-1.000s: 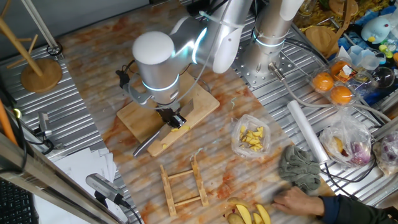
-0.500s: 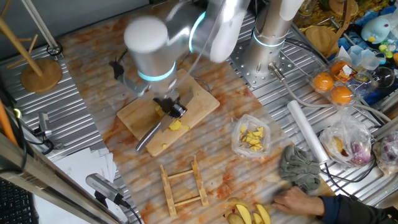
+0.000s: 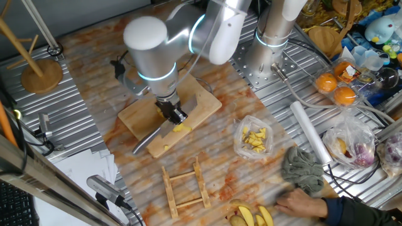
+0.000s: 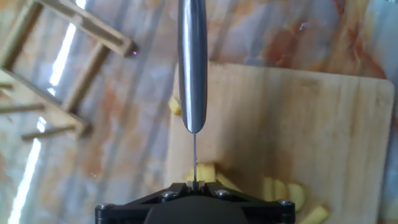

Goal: Chop the potatoes

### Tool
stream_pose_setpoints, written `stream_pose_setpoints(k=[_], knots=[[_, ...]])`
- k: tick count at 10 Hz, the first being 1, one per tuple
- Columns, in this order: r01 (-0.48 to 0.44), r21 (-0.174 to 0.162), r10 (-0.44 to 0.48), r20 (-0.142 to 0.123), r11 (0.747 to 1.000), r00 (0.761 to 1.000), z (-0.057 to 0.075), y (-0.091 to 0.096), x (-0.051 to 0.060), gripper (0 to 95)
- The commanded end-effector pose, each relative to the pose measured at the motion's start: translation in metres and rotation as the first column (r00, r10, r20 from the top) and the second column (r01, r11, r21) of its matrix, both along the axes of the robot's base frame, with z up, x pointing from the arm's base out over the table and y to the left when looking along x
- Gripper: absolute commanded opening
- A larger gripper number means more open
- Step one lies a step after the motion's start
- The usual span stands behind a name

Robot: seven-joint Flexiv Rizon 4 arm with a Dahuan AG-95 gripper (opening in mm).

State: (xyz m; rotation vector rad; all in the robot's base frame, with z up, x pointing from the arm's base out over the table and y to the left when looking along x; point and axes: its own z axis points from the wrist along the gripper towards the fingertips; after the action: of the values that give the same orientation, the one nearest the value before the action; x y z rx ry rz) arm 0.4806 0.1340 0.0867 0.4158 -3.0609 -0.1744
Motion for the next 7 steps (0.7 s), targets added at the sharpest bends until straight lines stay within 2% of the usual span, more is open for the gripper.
stream_pose_setpoints(k=[1, 2, 4, 6, 7], knots=[[0.168, 0.015, -0.168, -0.019, 0.986, 0.986, 0.024, 0.03, 0.02, 0.0], [0.206, 0.014, -0.205, -0.024, 0.979, 0.978, 0.036, 0.042, 0.031, 0.0], [0.294, 0.014, -0.293, -0.028, 0.956, 0.956, 0.058, 0.082, 0.056, 0.0], [0.368, 0.005, -0.368, -0.035, 0.93, 0.929, 0.074, 0.117, 0.068, 0.0], [0.382, 0.003, -0.381, -0.032, 0.924, 0.924, 0.074, 0.124, 0.069, 0.0]])
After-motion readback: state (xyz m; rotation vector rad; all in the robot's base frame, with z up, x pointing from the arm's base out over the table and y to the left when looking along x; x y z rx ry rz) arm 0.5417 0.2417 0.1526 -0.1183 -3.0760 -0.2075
